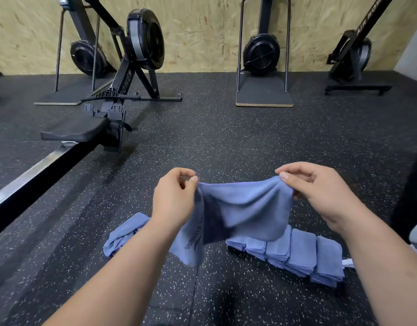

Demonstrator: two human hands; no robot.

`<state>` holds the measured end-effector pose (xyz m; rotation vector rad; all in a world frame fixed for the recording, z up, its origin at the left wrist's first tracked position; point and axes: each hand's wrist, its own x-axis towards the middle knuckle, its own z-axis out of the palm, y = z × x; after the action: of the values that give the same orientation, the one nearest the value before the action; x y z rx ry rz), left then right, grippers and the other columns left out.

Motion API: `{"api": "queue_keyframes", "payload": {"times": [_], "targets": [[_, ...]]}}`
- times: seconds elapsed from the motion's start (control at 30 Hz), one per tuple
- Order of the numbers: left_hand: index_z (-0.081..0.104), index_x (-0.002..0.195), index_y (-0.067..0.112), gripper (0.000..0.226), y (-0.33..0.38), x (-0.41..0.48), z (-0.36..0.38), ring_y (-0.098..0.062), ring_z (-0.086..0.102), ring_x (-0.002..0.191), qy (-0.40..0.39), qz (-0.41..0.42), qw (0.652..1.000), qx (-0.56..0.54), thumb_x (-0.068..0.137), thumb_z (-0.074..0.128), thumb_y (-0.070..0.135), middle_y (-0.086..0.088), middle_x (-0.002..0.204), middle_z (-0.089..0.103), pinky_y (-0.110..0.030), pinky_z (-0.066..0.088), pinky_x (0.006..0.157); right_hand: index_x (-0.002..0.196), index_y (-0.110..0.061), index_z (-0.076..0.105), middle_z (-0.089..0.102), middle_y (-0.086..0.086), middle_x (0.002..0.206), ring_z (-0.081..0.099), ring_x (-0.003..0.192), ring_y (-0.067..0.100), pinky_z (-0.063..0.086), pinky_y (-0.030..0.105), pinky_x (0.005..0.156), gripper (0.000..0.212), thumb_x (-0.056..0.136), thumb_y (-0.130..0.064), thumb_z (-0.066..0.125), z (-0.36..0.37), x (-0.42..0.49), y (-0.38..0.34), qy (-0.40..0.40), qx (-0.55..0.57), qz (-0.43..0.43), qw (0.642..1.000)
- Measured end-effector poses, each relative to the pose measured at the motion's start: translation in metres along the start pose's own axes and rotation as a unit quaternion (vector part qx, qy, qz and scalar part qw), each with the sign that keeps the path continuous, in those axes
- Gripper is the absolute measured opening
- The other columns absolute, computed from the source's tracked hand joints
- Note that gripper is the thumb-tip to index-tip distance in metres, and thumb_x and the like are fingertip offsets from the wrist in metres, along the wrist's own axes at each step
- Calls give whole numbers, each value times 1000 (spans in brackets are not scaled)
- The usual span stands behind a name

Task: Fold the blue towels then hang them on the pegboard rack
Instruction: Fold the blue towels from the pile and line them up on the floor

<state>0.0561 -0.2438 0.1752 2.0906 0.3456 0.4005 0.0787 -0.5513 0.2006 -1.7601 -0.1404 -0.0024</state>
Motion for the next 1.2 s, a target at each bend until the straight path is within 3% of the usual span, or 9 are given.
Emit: {"api": "queue_keyframes", "payload": {"times": [0.17, 0.27, 0.33, 0.47, 0.57, 0.67, 0.77, 0.97, 1.2], "targets": [[73, 100, 29, 13, 6, -8, 10, -7, 55, 66, -83, 57, 992, -81, 100, 70, 17, 15, 69, 63, -28, 48, 71, 109, -17, 83, 74, 0, 84, 63, 74, 11, 51, 21, 65, 24, 100, -2, 66, 21, -8, -11, -108, 35, 13, 993], [73, 104, 28, 19, 10, -12, 11, -6, 61, 72, -123, 68, 983, -114, 101, 68, 10, 11, 78, 68, -29, 53, 74, 116, -18, 81, 80, -3, 99, 71, 89, 8, 56, 21, 79, 39, 95, 11, 64, 32, -14, -16, -166, -2, -2, 986], [73, 107, 26, 20, 14, -16, 13, -10, 66, 75, -150, 70, 977, -135, 100, 68, 7, 7, 83, 73, -35, 58, 77, 114, -20, 81, 81, -2, 102, 73, 95, 9, 56, 20, 88, 37, 94, 9, 68, 37, -16, -16, -165, -49, -32, 985], [73, 109, 23, 20, 18, -24, 16, -32, 75, 89, -191, 62, 966, -166, 98, 74, 7, -1, 96, 80, -50, 62, 90, 97, -28, 82, 78, -7, 92, 71, 86, 17, 56, 26, 76, 22, 93, -7, 78, 45, -16, -12, -117, -126, -77, 982], [73, 111, 20, 22, 22, -30, 20, -39, 74, 93, -206, 58, 960, -179, 96, 75, 3, -5, 98, 80, -53, 61, 92, 91, -32, 79, 70, -12, 91, 66, 83, 6, 44, 13, 72, 18, 91, -14, 82, 50, -15, -6, -110, -178, -118, 971], [73, 111, 20, 23, 25, -34, 24, -44, 72, 94, -211, 63, 957, -188, 96, 75, 3, -5, 97, 80, -54, 61, 92, 90, -30, 74, 74, -11, 87, 68, 80, 7, 52, 24, 76, 11, 93, -20, 80, 54, -14, 0, -111, -178, -96, 973], [74, 111, 19, 19, 27, -37, 25, -40, 73, 92, -213, 73, 955, -191, 97, 74, 6, -3, 96, 81, -53, 60, 92, 90, -31, 70, 74, -9, 80, 64, 70, 15, 54, 41, 75, 11, 91, -30, 81, 54, -12, 6, -90, -188, -86, 974], [74, 113, 21, 24, 27, -40, 28, -30, 74, 90, -242, 79, 944, -209, 91, 83, 21, -1, 102, 81, -48, 60, 92, 85, -30, 69, 73, -7, 75, 55, 60, 5, 48, 38, 66, 19, 83, -33, 88, 53, -14, 3, -85, -163, -101, 978], [75, 108, 17, 18, 23, -38, 28, -20, 71, 82, -238, 102, 950, -173, 97, 72, 4, -2, 91, 80, -29, 57, 79, 111, -37, 71, 74, -4, 83, 62, 69, 16, 54, 38, 76, 28, 89, -30, 85, 46, -11, 8, -168, -173, -64, 968]]}}
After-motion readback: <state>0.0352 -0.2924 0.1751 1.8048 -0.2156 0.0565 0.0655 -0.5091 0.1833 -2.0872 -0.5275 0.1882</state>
